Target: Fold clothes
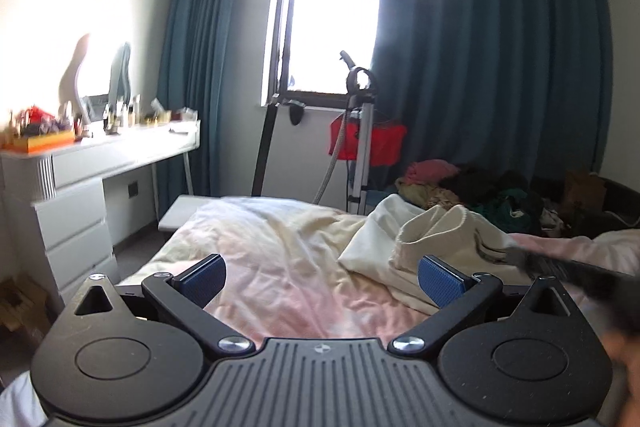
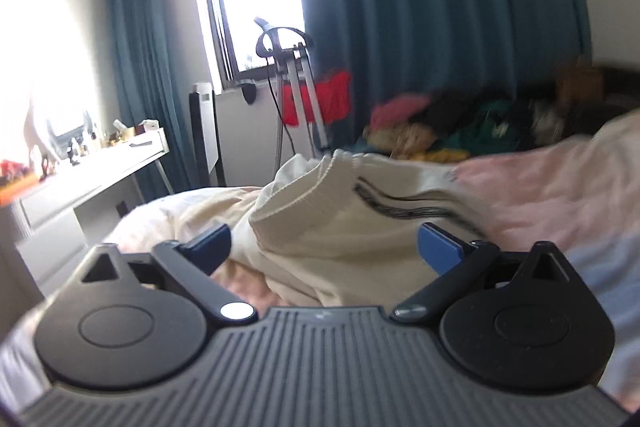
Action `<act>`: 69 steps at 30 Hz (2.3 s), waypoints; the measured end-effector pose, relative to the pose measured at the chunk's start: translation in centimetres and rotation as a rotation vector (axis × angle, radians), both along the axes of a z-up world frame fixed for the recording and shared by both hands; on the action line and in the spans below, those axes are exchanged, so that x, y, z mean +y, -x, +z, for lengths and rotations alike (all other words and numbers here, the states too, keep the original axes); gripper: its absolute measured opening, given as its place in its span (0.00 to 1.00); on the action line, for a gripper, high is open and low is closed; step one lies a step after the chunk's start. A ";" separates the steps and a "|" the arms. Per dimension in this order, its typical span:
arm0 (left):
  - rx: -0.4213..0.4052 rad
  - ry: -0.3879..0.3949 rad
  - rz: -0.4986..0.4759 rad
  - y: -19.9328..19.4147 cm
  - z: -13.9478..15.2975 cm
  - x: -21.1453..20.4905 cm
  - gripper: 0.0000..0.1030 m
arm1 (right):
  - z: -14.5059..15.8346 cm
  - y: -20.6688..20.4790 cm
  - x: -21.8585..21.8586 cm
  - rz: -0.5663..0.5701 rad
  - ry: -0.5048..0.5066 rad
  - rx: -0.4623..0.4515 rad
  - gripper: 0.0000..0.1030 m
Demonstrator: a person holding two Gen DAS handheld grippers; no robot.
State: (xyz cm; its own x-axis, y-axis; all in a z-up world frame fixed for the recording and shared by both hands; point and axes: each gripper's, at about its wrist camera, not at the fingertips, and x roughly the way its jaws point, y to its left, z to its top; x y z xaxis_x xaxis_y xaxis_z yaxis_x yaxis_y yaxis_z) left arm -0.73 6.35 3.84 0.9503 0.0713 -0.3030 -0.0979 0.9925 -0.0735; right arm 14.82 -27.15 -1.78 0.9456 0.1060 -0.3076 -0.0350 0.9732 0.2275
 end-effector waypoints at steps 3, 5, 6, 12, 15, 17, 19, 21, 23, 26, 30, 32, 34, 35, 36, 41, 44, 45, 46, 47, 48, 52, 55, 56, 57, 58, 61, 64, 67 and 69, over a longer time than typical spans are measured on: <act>0.009 0.046 0.022 -0.6 -0.4 2.3 1.00 | 0.6 -6.1 1.3 -0.037 0.016 0.026 0.79; 0.016 0.065 0.023 -1.1 -0.7 3.6 1.00 | 0.6 -10.1 2.3 -0.087 0.059 0.048 0.76; 0.020 0.071 0.021 -1.4 -1.0 4.1 1.00 | 0.4 -12.0 2.8 -0.123 0.089 0.061 0.74; 0.063 0.095 -0.006 -3.3 -3.8 6.1 1.00 | -1.8 -19.3 2.8 -0.262 0.158 0.086 0.63; 0.111 0.124 -0.026 -5.0 -5.4 6.5 1.00 | -2.8 -20.8 3.4 -0.228 0.238 0.101 0.63; 0.119 0.138 -0.050 -5.4 -5.9 6.8 1.00 | -3.4 -21.6 4.2 -0.171 0.305 0.155 0.55; 0.118 0.115 -0.053 -5.6 -6.2 6.7 1.00 | -3.8 -22.1 5.2 -0.179 0.373 0.208 0.44; 0.117 0.079 -0.045 -5.9 -6.5 6.4 1.00 | -3.4 -21.4 5.9 -0.208 0.416 0.214 0.32; 0.127 0.095 -0.047 -6.2 -6.7 6.4 1.00 | -2.2 -20.2 5.6 -0.239 0.394 0.210 0.19; 0.124 0.137 -0.064 -5.9 -6.5 6.6 1.00 | -0.1 -17.0 3.8 -0.236 0.332 0.179 0.14; 0.091 0.122 -0.074 -4.9 -5.7 6.0 1.00 | 3.2 -10.5 1.1 -0.175 0.250 0.098 0.13; 0.070 0.117 -0.086 -4.3 -5.2 5.6 1.00 | 4.8 -6.3 0.4 -0.137 0.208 0.066 0.13; 0.057 0.121 -0.108 -3.8 -4.8 5.1 1.00 | 5.8 -1.8 -0.5 -0.098 0.156 0.043 0.13; 0.058 0.126 -0.130 -3.5 -4.6 4.9 1.00 | 6.0 0.4 -0.9 -0.081 0.138 0.031 0.13; 0.061 0.135 -0.155 -3.3 -4.4 4.7 1.00 | 6.2 2.7 -1.3 -0.064 0.119 0.019 0.13; 0.078 0.185 -0.216 -1.9 -4.0 3.2 1.00 | 5.3 11.8 -3.3 0.010 0.041 -0.035 0.12; 0.067 0.171 -0.253 -0.9 -4.1 1.7 1.00 | 3.8 15.2 -4.4 0.049 0.016 -0.018 0.12; 0.069 0.169 -0.270 -0.6 -4.3 1.1 1.00 | 3.1 15.4 -4.6 0.056 0.011 0.010 0.12; 0.075 0.168 -0.287 -0.4 -4.5 0.6 1.00 | 2.3 15.7 -4.9 0.062 0.006 0.039 0.12; 0.087 0.167 -0.302 -0.3 -4.8 0.1 1.00 | 1.7 15.7 -5.3 0.061 0.000 0.063 0.12; 0.102 0.164 -0.311 -0.3 -5.1 -0.5 1.00 | 1.1 15.7 -5.8 0.059 -0.006 0.088 0.12; 0.171 0.158 -0.324 -0.9 -6.8 -2.2 1.00 | -0.7 15.7 -7.6 0.065 -0.064 0.153 0.13; 0.228 0.148 -0.310 -1.7 -8.4 -2.9 1.00 | -1.5 16.2 -9.0 0.108 -0.128 0.174 0.19; 0.249 0.149 -0.300 -2.0 -9.0 -2.9 0.99 | -1.4 16.3 -9.2 0.157 -0.151 0.166 0.22; 0.268 0.151 -0.296 -2.4 -9.5 -2.9 0.98 | -1.4 16.3 -9.6 0.189 -0.185 0.160 0.29; 0.286 0.151 -0.297 -2.7 -9.9 -3.0 0.95 | -1.4 16.3 -10.0 0.221 -0.219 0.154 0.36; 0.334 0.140 -0.298 -3.1 -10.9 -3.0 0.90 | -1.1 16.8 -10.8 0.245 -0.325 0.130 0.79; 0.398 0.188 -0.282 -3.1 -11.3 -2.4 0.83 | -0.7 17.0 -11.9 0.228 -0.391 0.078 0.84; 0.433 0.367 -0.281 -2.5 -10.8 -0.6 0.83 | -1.2 16.9 -13.1 0.142 -0.433 0.074 0.84; 0.459 0.483 -0.304 -2.3 -10.9 0.4 0.83 | -2.1 16.2 -13.5 0.089 -0.452 0.114 0.84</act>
State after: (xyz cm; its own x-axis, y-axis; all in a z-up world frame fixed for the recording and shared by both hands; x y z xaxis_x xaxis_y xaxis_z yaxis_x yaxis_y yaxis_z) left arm 1.53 6.70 -7.08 0.6766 -0.4175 -0.6065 0.0505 0.8481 -0.5275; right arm -1.33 -40.69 -3.84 0.8896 0.3324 -0.3133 -0.0644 0.7702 0.6345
